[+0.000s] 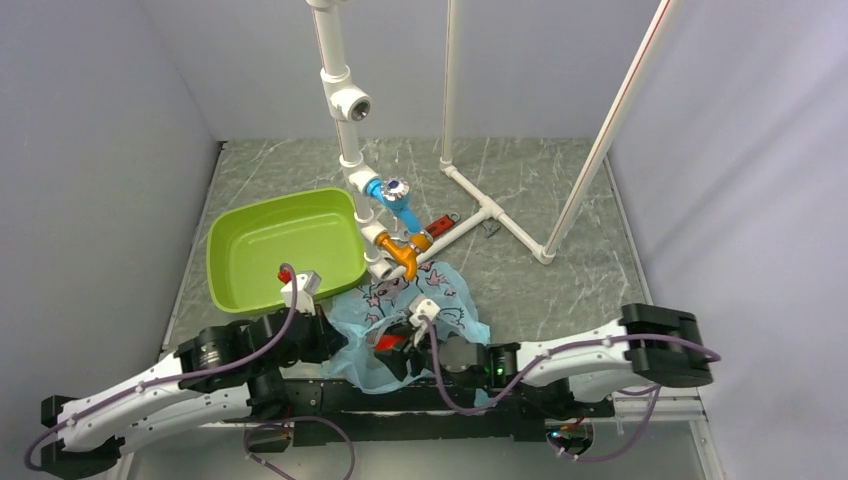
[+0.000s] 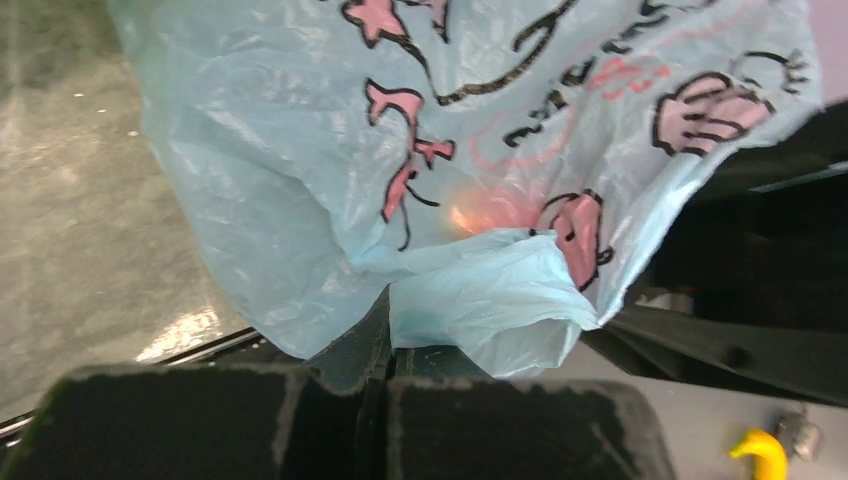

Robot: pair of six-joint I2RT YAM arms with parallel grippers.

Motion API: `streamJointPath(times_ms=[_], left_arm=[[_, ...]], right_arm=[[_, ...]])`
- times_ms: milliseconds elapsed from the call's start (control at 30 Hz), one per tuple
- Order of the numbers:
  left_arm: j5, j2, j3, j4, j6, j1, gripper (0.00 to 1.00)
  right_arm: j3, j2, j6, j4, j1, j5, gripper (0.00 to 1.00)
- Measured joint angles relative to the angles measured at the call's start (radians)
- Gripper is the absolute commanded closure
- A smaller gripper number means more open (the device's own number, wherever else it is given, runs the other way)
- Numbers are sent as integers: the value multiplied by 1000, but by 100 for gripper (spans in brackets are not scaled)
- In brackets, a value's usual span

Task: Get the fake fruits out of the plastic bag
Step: Take out the fake fruit from the plastic bag, then place the fake fruit in the bin.

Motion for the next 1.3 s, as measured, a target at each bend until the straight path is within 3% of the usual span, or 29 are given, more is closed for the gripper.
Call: streamJointPath(times_ms=[367,700,867,1300], left_arm=[[-77,33,0,-116,-83,0,100],[-90,-85,-20,-151,-93,0,100],[-92,-103,-23,-173,-105,0,100],[-116,-236,0,-306,-175,0,100]], right_arm=[[-6,-381,21,-307,6,-175,97],[186,-415,6,-470,9,-274,100],[340,-347,-32,-492,10,-263,100],[921,158,-182,-654,11,26,100]])
